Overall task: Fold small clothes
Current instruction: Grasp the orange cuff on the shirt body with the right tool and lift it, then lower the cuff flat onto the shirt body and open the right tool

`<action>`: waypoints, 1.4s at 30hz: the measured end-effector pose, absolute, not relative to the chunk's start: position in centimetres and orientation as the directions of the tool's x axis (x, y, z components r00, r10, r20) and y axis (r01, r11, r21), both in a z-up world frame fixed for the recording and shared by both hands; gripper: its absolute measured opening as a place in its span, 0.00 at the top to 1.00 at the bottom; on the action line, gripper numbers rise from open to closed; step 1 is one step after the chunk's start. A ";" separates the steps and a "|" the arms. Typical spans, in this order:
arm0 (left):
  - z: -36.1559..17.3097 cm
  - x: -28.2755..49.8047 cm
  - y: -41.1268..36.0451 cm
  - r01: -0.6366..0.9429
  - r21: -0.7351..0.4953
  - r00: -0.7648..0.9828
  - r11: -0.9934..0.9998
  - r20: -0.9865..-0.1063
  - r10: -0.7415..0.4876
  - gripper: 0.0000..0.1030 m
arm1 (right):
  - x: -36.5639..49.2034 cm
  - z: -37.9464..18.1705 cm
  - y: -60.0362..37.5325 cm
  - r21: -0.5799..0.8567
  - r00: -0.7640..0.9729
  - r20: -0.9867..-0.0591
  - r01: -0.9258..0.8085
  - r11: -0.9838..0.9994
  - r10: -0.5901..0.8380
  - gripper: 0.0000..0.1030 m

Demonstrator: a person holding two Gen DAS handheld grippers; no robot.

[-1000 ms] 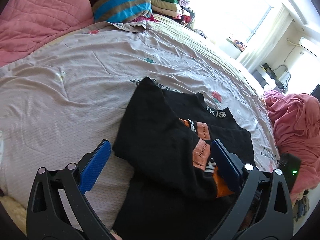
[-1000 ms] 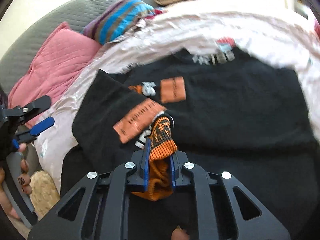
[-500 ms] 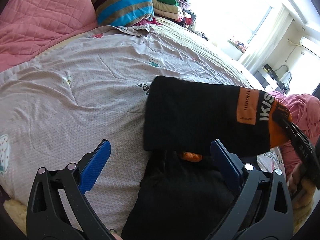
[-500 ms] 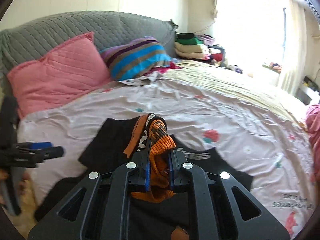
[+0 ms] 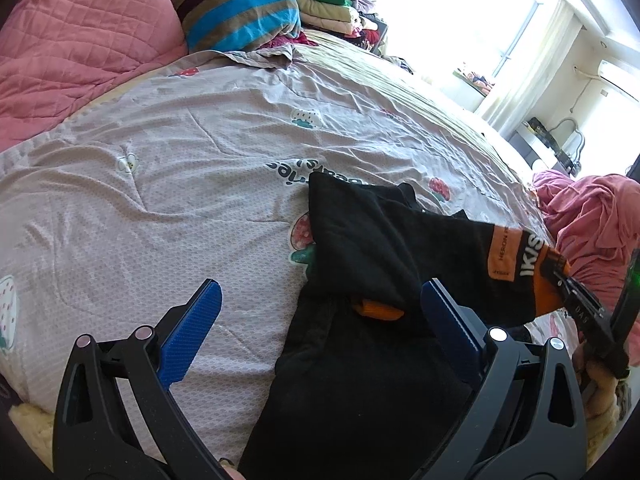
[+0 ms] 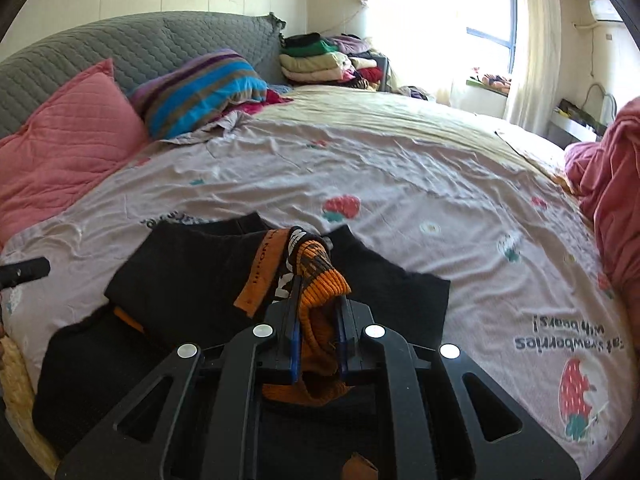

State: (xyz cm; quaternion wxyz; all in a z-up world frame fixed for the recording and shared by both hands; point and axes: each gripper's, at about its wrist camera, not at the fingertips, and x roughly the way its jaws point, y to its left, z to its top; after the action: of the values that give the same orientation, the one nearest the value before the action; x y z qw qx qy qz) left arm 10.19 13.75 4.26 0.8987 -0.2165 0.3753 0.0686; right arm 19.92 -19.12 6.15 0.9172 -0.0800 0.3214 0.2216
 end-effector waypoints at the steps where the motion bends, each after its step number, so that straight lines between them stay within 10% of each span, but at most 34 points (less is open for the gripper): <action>1: 4.2 10.3 13.6 -0.286 -0.333 0.708 0.898 -0.706 -0.037 0.09 | 19.8 5.9 -19.2 -0.005 0.695 -0.627 -0.455 0.891 0.351 0.88; 27: 2.7 15.6 8.9 -0.202 -0.229 0.667 0.952 -0.745 -0.038 0.09 | 20.6 2.9 -20.4 -0.001 0.674 -0.673 -0.414 0.910 0.306 0.86; 37: 2.2 17.5 7.4 -0.169 -0.188 0.647 0.967 -0.762 -0.035 0.10 | 21.0 3.1 -21.6 0.003 0.694 -0.666 -0.362 0.932 0.272 0.69; 42: 1.7 18.7 6.5 -0.140 -0.175 0.631 0.975 -0.774 -0.049 0.32 | 20.8 3.1 -20.8 0.015 0.670 -0.675 -0.406 0.914 0.309 0.68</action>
State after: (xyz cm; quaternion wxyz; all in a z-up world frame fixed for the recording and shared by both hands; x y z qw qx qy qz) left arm 18.66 6.49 1.69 0.8964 -0.1098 0.4288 0.0254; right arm 20.85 -20.79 3.09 0.9112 -0.0683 0.3556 0.1964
